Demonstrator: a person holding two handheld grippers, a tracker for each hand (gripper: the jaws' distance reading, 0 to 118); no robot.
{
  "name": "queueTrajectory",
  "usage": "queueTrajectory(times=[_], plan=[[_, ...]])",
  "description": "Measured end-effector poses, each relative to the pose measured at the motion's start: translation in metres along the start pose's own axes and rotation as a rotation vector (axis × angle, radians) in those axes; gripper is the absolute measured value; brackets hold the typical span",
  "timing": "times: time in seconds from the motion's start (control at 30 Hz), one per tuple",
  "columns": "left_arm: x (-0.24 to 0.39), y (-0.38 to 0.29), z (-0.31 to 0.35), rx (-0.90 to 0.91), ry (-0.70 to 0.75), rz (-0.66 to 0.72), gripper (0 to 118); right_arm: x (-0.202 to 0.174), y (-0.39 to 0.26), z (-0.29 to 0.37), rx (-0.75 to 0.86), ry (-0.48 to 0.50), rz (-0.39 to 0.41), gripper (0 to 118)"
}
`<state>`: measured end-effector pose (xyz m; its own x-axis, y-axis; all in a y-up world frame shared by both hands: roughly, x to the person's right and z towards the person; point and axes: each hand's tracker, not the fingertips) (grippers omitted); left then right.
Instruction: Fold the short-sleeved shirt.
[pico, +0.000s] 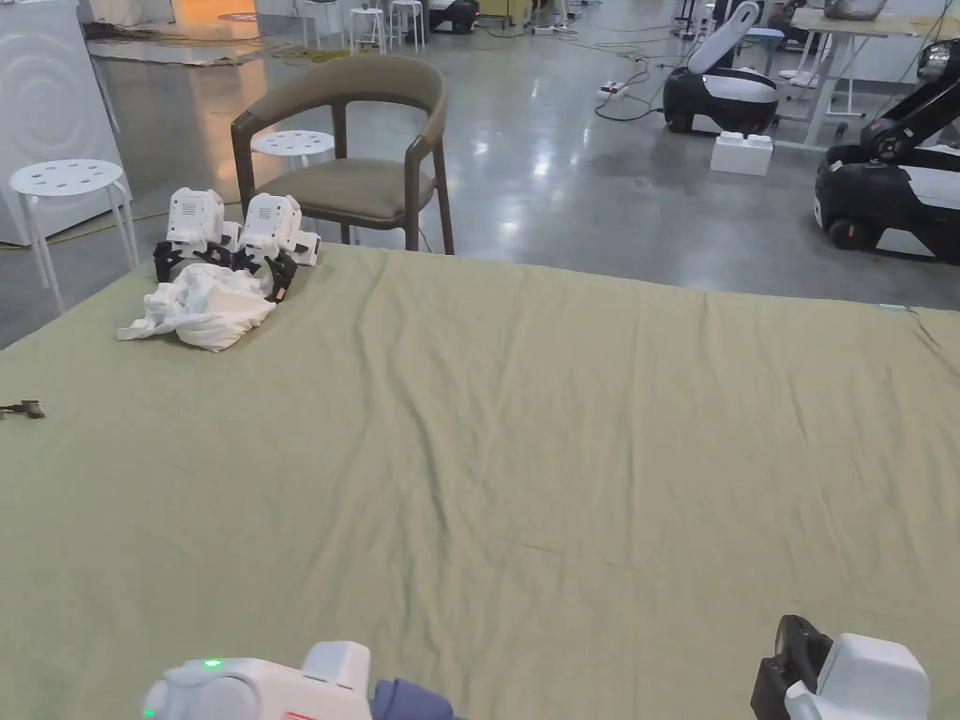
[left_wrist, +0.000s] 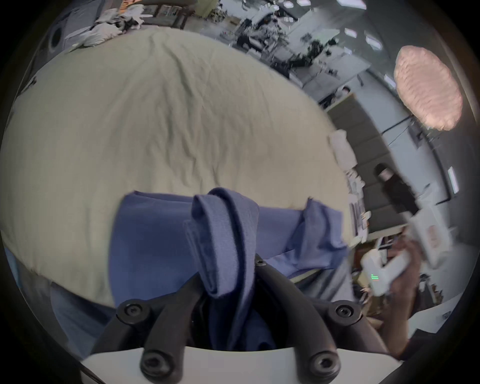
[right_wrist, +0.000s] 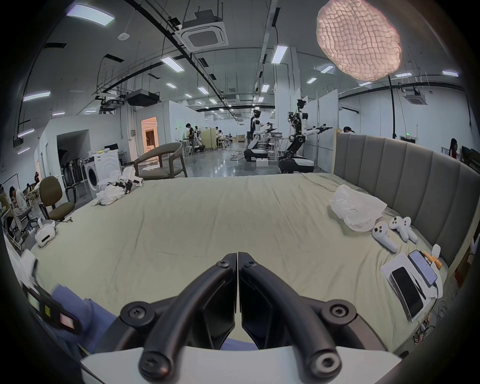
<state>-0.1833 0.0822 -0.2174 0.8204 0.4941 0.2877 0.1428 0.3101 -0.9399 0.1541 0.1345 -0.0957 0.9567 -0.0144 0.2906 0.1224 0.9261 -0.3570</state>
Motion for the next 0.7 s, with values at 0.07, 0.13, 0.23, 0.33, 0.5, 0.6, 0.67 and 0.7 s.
queueTrajectory(times=[0.07, 0.13, 0.23, 0.33, 0.5, 0.6, 0.67, 0.7], plan=[[0.007, 0.001, -0.026, -0.017, 0.082, -0.021, 8, 0.004, -0.002, 0.002, -0.009, -0.006, -0.005, 0], [0.015, -0.003, -0.043, -0.021, 0.138, -0.026, 8, 0.007, -0.005, 0.003, -0.014, -0.014, -0.006, 0], [0.023, -0.005, -0.057, -0.002, 0.196, -0.038, 8, 0.012, -0.007, 0.006, -0.022, -0.028, -0.008, 0], [0.031, -0.011, -0.061, -0.011, 0.226, -0.078, 12, 0.015, -0.009, 0.006, -0.032, -0.035, -0.010, 0], [0.036, -0.004, -0.039, 0.007, 0.098, 0.000, 64, 0.017, -0.009, 0.006, -0.038, -0.036, -0.013, 0], [0.038, 0.000, -0.014, 0.033, 0.017, -0.065, 67, 0.018, -0.008, 0.008, -0.034, -0.035, -0.012, 0], [0.034, 0.004, 0.003, 0.051, -0.037, -0.012, 57, 0.019, -0.007, 0.008, -0.033, -0.034, -0.011, 0], [0.029, 0.006, 0.010, 0.068, -0.079, 0.012, 46, 0.020, -0.007, 0.009, -0.032, -0.034, -0.012, 0]])
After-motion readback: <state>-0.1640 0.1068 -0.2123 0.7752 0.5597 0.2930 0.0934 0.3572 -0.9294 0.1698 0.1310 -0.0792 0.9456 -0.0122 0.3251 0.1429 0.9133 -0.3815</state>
